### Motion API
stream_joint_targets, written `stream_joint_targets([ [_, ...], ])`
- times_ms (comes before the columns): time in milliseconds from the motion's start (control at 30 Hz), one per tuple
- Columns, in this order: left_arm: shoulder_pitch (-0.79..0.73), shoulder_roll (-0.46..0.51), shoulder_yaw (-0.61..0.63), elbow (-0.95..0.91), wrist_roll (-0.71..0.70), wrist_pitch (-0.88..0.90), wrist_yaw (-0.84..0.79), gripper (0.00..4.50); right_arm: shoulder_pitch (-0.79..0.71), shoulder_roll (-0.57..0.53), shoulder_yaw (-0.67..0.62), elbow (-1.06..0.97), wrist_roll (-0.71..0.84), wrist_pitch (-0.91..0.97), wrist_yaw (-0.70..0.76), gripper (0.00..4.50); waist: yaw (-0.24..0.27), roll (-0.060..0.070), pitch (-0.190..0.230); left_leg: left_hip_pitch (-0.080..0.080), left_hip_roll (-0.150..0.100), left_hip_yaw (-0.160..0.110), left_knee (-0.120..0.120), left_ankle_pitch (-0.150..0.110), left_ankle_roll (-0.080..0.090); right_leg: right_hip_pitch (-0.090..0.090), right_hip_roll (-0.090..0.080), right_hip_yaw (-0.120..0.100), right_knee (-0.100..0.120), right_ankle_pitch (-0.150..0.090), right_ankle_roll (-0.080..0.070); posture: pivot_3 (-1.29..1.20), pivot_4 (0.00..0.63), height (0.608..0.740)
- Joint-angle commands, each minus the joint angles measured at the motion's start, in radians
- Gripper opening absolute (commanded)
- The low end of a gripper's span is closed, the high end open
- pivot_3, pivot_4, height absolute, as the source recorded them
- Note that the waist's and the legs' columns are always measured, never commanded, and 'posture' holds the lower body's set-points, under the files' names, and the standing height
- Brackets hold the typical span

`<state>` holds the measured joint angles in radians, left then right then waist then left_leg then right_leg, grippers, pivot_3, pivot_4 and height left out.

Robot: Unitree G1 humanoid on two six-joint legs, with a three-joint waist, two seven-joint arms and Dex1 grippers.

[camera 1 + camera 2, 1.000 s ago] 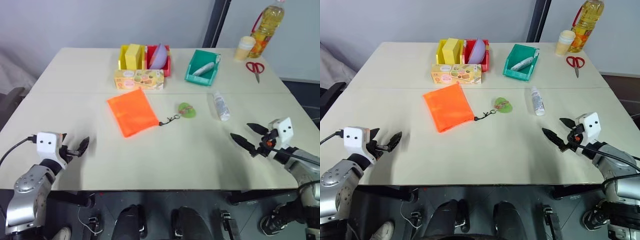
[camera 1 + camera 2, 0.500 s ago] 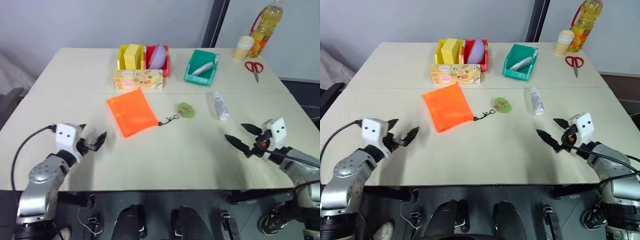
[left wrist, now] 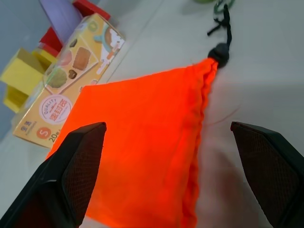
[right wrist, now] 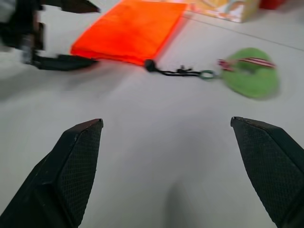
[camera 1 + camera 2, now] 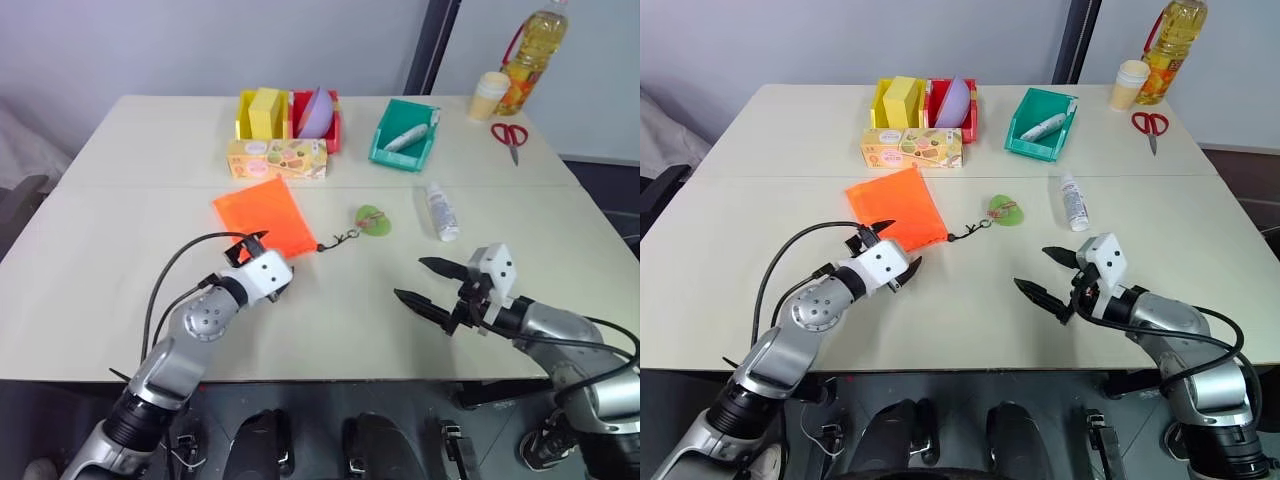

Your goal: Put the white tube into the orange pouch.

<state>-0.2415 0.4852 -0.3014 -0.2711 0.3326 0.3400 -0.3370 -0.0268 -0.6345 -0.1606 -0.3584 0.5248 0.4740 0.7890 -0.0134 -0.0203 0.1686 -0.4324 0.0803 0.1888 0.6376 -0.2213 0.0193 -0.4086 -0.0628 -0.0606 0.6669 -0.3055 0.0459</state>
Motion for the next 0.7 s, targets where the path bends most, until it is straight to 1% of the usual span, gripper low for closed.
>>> stream_joint_targets([
  [33,-0.016,-0.016,0.01,0.0,0.041,0.003,0.021,4.5,-0.002,0.006,-0.006,-0.028,0.012,-0.02,0.005,4.47,0.001,0.0,0.0,0.0,0.0,0.0,0.0,0.0,0.0,0.0,0.0,0.0,0.0,0.0,0.0,0.0,0.15,0.727],
  [300,-0.014,-0.03,0.028,0.035,0.074,-0.006,0.035,4.5,-0.017,0.021,0.011,-0.037,0.006,-0.015,-0.003,4.47,0.001,0.0,0.0,0.0,0.0,0.0,0.001,0.0,0.0,0.001,0.0,0.0,0.0,0.0,0.001,0.0,0.15,0.727],
  [700,-0.009,-0.037,0.061,0.062,0.113,-0.043,0.108,4.5,-0.037,0.025,0.027,-0.062,0.015,0.013,-0.033,4.47,0.001,0.0,0.0,0.0,0.0,0.0,0.003,0.0,0.0,0.001,0.0,0.0,0.002,0.001,0.002,0.0,0.15,0.727],
])
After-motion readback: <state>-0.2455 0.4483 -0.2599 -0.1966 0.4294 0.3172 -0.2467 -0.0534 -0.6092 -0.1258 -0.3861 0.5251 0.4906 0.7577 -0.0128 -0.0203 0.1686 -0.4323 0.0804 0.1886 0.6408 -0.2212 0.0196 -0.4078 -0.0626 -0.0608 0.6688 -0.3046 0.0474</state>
